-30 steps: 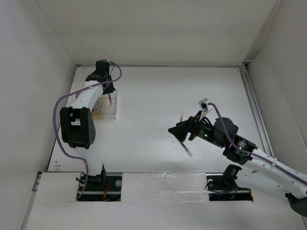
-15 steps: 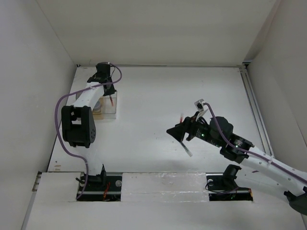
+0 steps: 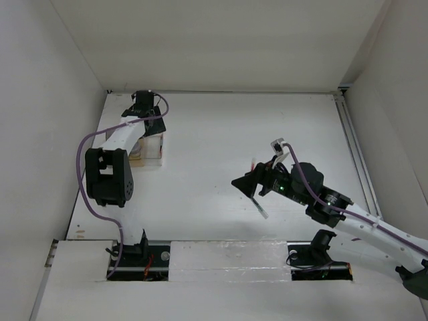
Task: Sort the stationery into containers
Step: Place the pen in the storage box, then pick up the pen from the center of the board.
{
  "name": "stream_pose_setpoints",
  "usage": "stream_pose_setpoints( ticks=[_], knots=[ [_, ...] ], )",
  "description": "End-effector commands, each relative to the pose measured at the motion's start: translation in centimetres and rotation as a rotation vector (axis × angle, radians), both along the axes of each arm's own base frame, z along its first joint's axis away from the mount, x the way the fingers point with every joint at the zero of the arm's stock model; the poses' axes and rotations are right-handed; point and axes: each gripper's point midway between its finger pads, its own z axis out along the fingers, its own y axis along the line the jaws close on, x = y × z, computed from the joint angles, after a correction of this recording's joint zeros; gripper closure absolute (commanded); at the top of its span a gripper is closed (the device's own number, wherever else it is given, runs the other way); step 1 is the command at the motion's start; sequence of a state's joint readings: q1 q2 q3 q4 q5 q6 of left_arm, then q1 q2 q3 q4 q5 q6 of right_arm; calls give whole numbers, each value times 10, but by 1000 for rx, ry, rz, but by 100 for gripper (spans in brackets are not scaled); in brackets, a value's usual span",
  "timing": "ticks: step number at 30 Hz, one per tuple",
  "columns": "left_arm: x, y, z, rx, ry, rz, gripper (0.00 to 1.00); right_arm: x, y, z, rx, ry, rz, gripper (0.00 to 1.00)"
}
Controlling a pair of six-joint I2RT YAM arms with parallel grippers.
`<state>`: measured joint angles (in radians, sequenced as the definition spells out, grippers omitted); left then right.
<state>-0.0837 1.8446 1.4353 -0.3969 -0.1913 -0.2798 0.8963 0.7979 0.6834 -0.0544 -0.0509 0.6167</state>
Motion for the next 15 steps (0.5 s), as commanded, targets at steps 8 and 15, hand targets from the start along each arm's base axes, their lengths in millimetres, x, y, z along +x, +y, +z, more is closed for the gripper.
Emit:
stream_pose_setpoints(
  ticks=[8,15],
  knots=[
    [-22,-9,131,-10,-296,6,1,93,-65,-81,-330,293,-513,9],
    [-74,11,206,-56,-546,180,1,118,-74,-148,-468,443,-599,13]
  ],
)
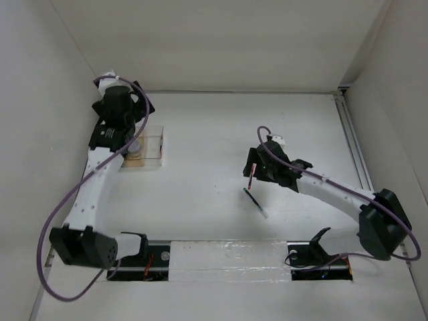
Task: Sort the stationery into containers
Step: Pick up the pen from the center of the board.
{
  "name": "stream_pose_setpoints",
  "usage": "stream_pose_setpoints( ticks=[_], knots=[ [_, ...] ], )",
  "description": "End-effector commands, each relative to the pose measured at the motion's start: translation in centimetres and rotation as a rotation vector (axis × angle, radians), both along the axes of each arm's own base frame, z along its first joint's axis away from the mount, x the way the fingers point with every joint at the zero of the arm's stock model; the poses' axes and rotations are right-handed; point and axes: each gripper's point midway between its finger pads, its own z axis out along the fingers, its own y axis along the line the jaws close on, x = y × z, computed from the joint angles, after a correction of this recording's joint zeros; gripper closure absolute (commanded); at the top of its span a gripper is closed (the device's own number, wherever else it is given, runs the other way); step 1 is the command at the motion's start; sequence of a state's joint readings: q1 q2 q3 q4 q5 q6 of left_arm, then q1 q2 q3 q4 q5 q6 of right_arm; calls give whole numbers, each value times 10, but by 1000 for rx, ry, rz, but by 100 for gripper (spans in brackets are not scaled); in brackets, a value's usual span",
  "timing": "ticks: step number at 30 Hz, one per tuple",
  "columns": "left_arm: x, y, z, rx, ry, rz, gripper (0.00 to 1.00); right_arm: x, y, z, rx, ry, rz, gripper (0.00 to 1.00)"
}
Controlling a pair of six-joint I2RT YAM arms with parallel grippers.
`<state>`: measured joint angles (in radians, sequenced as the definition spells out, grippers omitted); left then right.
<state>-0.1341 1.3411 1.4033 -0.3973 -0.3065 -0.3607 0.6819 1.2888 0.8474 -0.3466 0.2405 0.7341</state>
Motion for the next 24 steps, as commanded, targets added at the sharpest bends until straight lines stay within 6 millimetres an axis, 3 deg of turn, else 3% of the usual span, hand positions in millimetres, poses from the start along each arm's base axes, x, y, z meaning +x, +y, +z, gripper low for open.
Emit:
stream_pose_setpoints(
  ticks=[1,3,4,6,14,19,24],
  knots=[
    [-35,8,36,-86,-178,75,1,17,-8,-14,-34,41,-68,16],
    [-49,15,36,-105,-213,113,1,26,-8,-22,-45,68,-80,21],
    [-58,19,49,-122,-257,136,1,27,-12,-39,-75,107,-90,23],
    [-65,25,53,-137,-276,180,1,28,-7,-47,-73,130,-78,26],
    [-64,6,62,-185,-264,85,1,41,7,-70,-124,176,-91,35],
    [-67,3,61,-186,-264,60,1,32,4,-93,-241,221,-121,51],
    [-70,9,63,-162,-245,87,1,25,8,-105,-271,249,-121,59]
  ],
)
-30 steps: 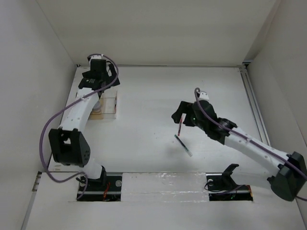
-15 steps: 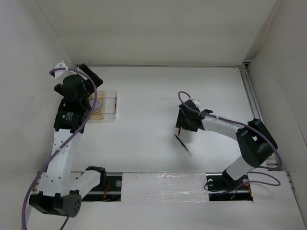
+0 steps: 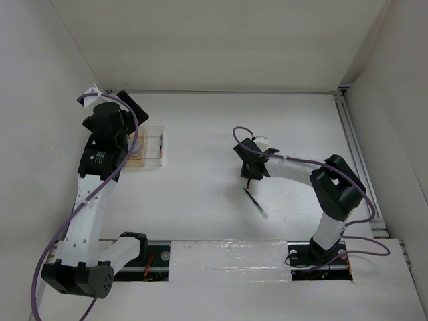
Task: Sort the stationery into containers
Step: Pick up the pen from the center of the board.
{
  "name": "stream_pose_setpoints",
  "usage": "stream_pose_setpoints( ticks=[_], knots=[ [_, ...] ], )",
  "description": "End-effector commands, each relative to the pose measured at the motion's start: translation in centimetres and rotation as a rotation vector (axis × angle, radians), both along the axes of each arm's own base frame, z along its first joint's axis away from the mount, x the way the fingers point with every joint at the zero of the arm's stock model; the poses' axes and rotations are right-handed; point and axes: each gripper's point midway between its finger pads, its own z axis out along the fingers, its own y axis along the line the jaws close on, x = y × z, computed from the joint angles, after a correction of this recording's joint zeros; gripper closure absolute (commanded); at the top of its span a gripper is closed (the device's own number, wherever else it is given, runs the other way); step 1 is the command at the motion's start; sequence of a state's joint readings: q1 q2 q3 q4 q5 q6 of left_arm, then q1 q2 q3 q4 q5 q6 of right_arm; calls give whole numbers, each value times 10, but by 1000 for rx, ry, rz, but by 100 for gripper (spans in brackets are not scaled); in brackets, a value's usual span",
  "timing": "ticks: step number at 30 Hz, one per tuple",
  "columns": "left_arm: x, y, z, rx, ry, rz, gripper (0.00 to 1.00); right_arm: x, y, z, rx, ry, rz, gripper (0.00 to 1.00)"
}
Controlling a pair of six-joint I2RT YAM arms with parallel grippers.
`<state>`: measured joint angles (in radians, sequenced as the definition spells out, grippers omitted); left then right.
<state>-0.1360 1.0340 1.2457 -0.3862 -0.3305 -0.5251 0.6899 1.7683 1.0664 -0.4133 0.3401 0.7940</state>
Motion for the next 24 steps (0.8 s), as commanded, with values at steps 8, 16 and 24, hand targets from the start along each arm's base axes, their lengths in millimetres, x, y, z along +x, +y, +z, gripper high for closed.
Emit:
stream_pose_setpoints(
  ticks=[8,16,24],
  knots=[
    [6,-3,10,7,5,-18,1,-16,-9,-25,-62,71,-33,99],
    [15,-80,2,-28,-13,-471,1,19,6,40,0,-103,-24,100],
    [4,-155,-22,-170,41,-939,1,12,97,167,454,-390,326,100]
  ],
)
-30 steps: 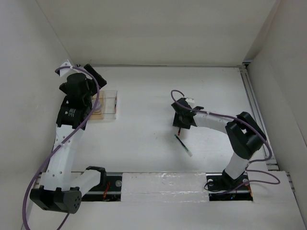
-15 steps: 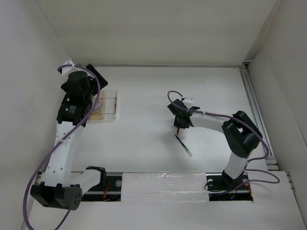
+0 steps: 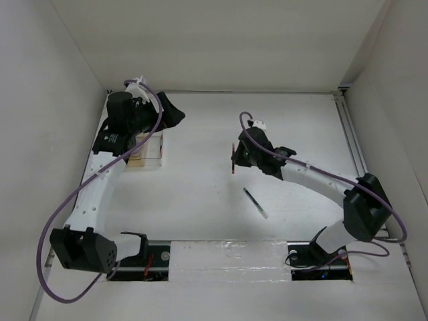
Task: Sort the stationery into containers
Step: Pick up the pen from the center of the board, then place the pen in the storage box.
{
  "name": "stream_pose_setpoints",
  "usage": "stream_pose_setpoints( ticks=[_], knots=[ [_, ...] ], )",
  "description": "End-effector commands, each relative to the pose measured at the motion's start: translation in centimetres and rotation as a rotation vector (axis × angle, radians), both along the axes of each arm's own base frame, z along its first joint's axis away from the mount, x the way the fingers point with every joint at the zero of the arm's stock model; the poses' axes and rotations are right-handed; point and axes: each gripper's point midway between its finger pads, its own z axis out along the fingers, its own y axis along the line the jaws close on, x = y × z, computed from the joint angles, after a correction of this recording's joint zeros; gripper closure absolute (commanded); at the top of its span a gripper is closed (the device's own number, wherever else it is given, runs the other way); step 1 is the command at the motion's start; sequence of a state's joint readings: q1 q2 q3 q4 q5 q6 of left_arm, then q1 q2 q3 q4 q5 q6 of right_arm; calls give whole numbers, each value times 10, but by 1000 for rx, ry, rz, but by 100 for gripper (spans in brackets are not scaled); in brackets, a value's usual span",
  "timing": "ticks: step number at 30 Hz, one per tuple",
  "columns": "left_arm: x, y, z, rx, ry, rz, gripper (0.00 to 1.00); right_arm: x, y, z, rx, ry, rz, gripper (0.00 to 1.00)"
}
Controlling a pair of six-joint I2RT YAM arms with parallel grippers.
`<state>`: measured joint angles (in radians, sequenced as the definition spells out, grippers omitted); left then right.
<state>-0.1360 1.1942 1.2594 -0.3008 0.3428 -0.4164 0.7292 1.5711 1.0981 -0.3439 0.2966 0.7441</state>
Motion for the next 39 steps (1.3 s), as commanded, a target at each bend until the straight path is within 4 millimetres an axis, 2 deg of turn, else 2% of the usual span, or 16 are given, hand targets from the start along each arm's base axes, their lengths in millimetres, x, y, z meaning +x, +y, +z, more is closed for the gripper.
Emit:
stream_pose_setpoints(
  ticks=[1,2,3,7,9,10,13,16,23,27,28,30,32,36,37,39],
  knots=[
    [-18,-45,6,-94,-29,-308,1,-10,64,85,300,-222,297,100],
    [-18,-51,6,-111,-38,-353,1,-16,71,96,349,-252,350,100],
    [-29,-61,10,-160,-31,-431,1,-25,86,119,444,-305,441,100],
    [-41,-75,11,-222,-31,-555,1,-33,105,159,551,-387,550,100],
    [-47,-80,15,-250,-40,-604,1,-32,113,164,568,-385,584,100],
    [-49,-80,13,-255,-39,-617,1,-38,121,173,597,-404,628,100],
    [-48,-82,12,-267,-29,-623,2,-36,130,192,665,-438,638,100],
    [-47,-82,5,-270,-11,-620,9,-36,138,204,692,-460,656,100],
    [-43,-82,-4,-274,27,-606,20,-44,141,227,768,-510,676,100],
    [-43,-82,0,-272,18,-607,40,-48,142,235,794,-527,701,100],
    [-41,-81,-1,-268,17,-595,51,-52,145,235,797,-523,710,100],
    [-37,-78,-2,-252,21,-566,59,-52,145,235,797,-523,710,100],
    [-36,-77,-1,-242,16,-559,73,-58,148,233,809,-513,726,100],
    [-32,-76,-2,-235,14,-538,84,-61,148,235,824,-517,736,100],
    [-30,-74,-5,-223,16,-521,98,-63,152,233,828,-515,744,100],
    [-25,-71,-3,-212,12,-492,100,-65,152,233,829,-512,754,100]
  ],
)
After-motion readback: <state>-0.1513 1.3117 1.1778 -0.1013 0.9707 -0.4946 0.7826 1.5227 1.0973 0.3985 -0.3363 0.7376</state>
